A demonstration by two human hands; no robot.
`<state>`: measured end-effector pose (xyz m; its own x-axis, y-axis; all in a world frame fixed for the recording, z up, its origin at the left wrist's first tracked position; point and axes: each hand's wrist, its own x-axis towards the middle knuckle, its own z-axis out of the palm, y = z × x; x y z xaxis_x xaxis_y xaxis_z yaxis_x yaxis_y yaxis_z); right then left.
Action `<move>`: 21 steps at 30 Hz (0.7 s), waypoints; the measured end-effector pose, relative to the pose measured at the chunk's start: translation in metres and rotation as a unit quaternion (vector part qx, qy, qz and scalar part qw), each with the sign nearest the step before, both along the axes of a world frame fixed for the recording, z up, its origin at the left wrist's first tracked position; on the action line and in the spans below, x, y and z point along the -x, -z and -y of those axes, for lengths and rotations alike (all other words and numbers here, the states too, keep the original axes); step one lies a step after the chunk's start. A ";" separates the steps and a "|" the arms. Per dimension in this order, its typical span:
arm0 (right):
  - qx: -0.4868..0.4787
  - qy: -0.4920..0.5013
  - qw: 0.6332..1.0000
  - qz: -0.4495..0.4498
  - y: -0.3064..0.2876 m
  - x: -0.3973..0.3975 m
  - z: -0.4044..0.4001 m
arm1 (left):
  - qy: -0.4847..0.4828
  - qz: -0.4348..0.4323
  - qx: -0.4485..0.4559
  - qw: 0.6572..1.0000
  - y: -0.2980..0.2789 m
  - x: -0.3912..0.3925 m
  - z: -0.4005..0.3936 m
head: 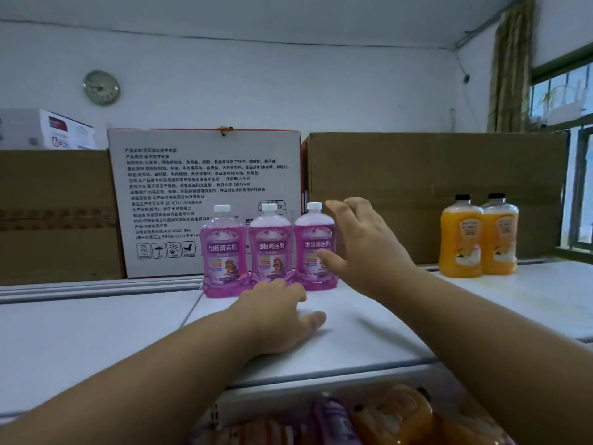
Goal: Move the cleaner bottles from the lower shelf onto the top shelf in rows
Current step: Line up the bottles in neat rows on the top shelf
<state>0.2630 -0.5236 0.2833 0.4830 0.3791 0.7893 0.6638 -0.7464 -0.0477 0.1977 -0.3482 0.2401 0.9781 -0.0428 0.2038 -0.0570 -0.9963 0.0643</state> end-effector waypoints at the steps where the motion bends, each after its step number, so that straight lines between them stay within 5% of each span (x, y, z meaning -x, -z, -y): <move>1: -0.002 -0.005 1.000 0.016 0.000 0.012 0.004 | 0.011 0.007 0.014 1.000 -0.003 0.007 0.004; 6: -0.051 -0.051 0.996 0.048 0.009 0.078 0.035 | 0.050 0.148 0.082 0.984 0.006 0.068 0.034; 11: -0.071 -0.129 0.989 0.032 0.049 0.149 0.075 | 0.075 0.291 0.056 0.952 0.058 0.140 0.080; 21: 0.007 -0.157 0.978 -0.138 0.174 0.194 0.153 | -0.049 0.045 0.149 0.987 0.223 0.171 0.141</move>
